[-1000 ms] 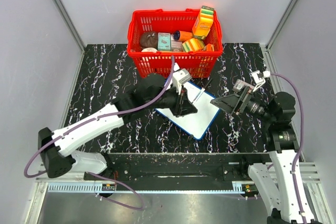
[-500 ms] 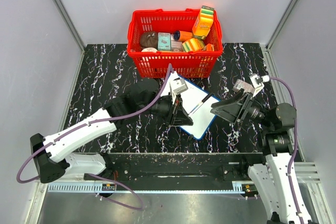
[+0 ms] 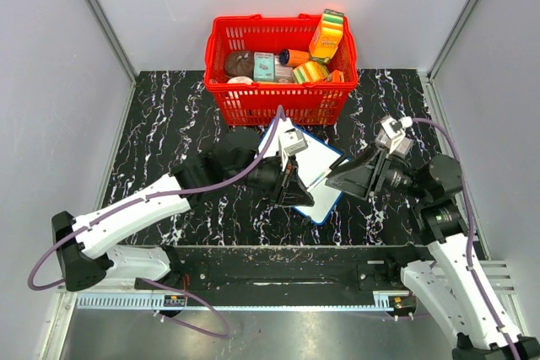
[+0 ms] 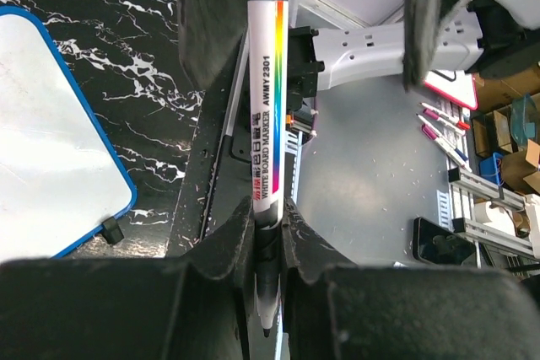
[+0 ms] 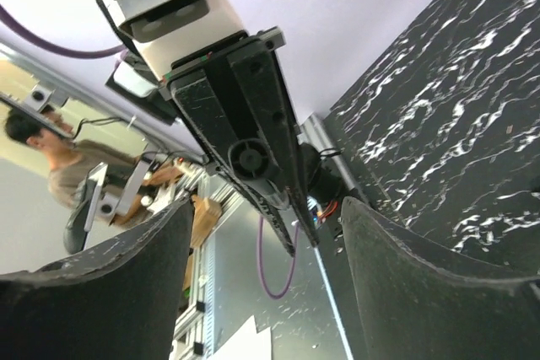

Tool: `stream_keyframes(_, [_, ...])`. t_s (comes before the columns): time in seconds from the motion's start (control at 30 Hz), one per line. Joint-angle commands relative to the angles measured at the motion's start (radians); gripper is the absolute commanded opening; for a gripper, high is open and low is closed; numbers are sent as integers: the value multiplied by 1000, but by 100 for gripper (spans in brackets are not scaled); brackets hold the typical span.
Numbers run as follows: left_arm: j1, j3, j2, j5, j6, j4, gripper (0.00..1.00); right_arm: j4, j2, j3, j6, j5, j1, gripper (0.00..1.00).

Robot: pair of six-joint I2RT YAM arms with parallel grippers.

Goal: Write a sentence on the whiteboard
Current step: Pass from the left arm to the right

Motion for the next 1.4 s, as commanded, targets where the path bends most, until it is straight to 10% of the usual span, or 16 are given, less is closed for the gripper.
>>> stream_keyframes(0.0, [-10, 53, 10, 13, -2, 31, 0, 18, 23, 19, -53, 94, 127, 73])
stream_keyframes(0.6, [-18, 67, 45, 44, 15, 41, 0, -11, 43, 0, -78, 162, 179, 44])
stream_keyframes(0.83, [-18, 56, 33, 30, 25, 41, 0, -14, 37, 4, -87, 141, 179, 0])
stream_keyframes(0.93, [-18, 51, 27, 12, 33, 43, 2, -16, 17, -9, -94, 144, 179, 0])
stream_keyframes(1.0, [-18, 45, 20, -17, 42, 37, 22, -27, -12, -26, -104, 177, 180, 0])
stream_keyframes(1.03, [-18, 42, 13, -31, 45, 38, 51, -45, -21, -27, -113, 190, 179, 0])
stream_keyframes(1.17, [-15, 10, -32, -193, 53, 12, 93, -177, -47, -21, -188, 275, 179, 0])
stream_keyframes(1.37, [56, -106, -104, -428, 10, -9, 98, -405, -67, -26, -240, 498, 179, 0])
